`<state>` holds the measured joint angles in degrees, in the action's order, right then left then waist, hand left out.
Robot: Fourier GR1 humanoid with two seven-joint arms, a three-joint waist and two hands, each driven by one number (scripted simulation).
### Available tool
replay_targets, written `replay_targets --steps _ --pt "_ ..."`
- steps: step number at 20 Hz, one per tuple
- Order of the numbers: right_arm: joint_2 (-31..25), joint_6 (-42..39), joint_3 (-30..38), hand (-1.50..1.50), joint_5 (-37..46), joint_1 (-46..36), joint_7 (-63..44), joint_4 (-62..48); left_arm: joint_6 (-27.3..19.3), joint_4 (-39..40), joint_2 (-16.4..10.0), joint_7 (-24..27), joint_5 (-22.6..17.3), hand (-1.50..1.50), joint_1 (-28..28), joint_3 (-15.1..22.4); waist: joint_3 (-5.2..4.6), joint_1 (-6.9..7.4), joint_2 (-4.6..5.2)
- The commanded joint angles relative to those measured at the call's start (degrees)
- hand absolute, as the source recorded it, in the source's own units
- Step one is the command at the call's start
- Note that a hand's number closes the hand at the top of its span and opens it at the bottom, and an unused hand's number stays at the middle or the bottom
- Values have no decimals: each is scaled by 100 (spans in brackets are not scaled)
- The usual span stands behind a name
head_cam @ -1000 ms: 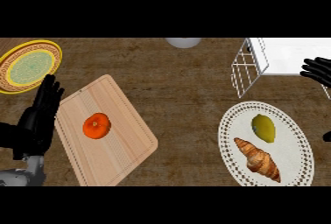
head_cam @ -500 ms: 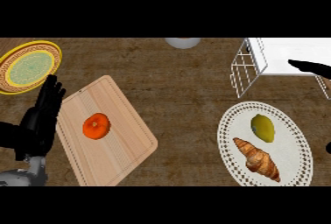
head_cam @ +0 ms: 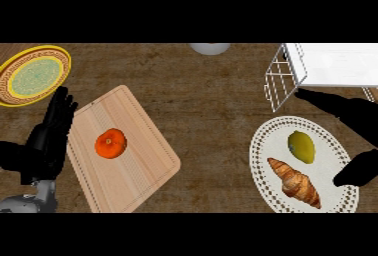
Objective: Pick the lemon from the placemat and place it in the tiered shelf
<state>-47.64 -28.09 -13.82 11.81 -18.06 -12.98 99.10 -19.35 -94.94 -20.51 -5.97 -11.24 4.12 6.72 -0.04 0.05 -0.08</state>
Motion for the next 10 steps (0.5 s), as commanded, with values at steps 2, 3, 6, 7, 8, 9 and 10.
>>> replay_targets --steps 2,3,6,7,8,9,10 --pt "291 283 -604 -150 1184 125 -610 219 -89 21 197 -224 170 0 186 140 4 -6 10" --pt "154 307 -532 -150 1362 237 -321 -116 342 40 -264 -143 -165 0 159 -378 4 19 14" --pt "236 93 -578 -150 1670 63 -524 -445 323 253 -5 -11 -74 0 203 -290 3 20 19" --pt "312 206 -569 -150 1879 298 -531 -140 172 160 80 -221 98 0 240 -216 4 -8 8" --pt "469 412 -529 -150 2064 327 -287 -480 18 -120 268 -377 254 0 185 17 6 7 9" --pt "624 343 -315 -150 2071 275 -39 -672 338 29 90 -190 101 0 116 -365 5 13 9" --pt "611 263 -276 -150 2093 598 -152 -327 150 -66 208 -424 310 0 252 -248 5 -11 4"
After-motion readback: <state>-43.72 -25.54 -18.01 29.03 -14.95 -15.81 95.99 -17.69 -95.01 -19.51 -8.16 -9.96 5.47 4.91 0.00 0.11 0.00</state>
